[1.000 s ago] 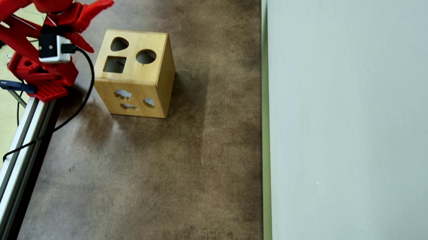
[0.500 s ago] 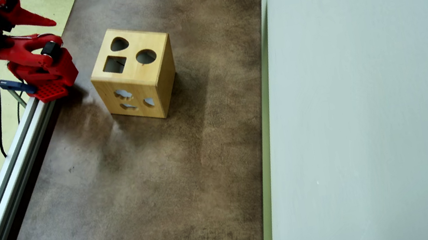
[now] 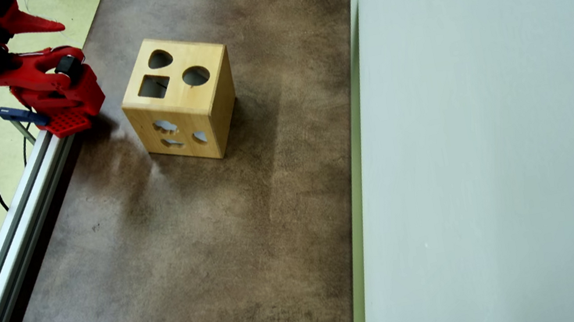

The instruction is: Pick and place the red cube on the square hole

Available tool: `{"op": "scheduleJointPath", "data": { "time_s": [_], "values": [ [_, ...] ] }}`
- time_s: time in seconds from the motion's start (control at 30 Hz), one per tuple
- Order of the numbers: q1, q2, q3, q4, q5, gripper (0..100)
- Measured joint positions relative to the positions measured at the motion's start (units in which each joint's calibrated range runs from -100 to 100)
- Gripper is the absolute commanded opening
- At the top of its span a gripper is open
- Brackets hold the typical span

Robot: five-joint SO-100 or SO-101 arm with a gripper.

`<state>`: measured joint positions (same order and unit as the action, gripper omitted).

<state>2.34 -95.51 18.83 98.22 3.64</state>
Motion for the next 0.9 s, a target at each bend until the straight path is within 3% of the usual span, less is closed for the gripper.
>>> {"op": "scheduleJointPath", "data": {
  "time_s": [0.7,0.8,0.9],
  "values": [
    [0.0,0.0,1.3,0.0,0.0,94],
    [0.0,0.0,1.4,0.0,0.0,89],
    [0.0,0.0,1.4,0.0,0.0,75]
  ]
}}
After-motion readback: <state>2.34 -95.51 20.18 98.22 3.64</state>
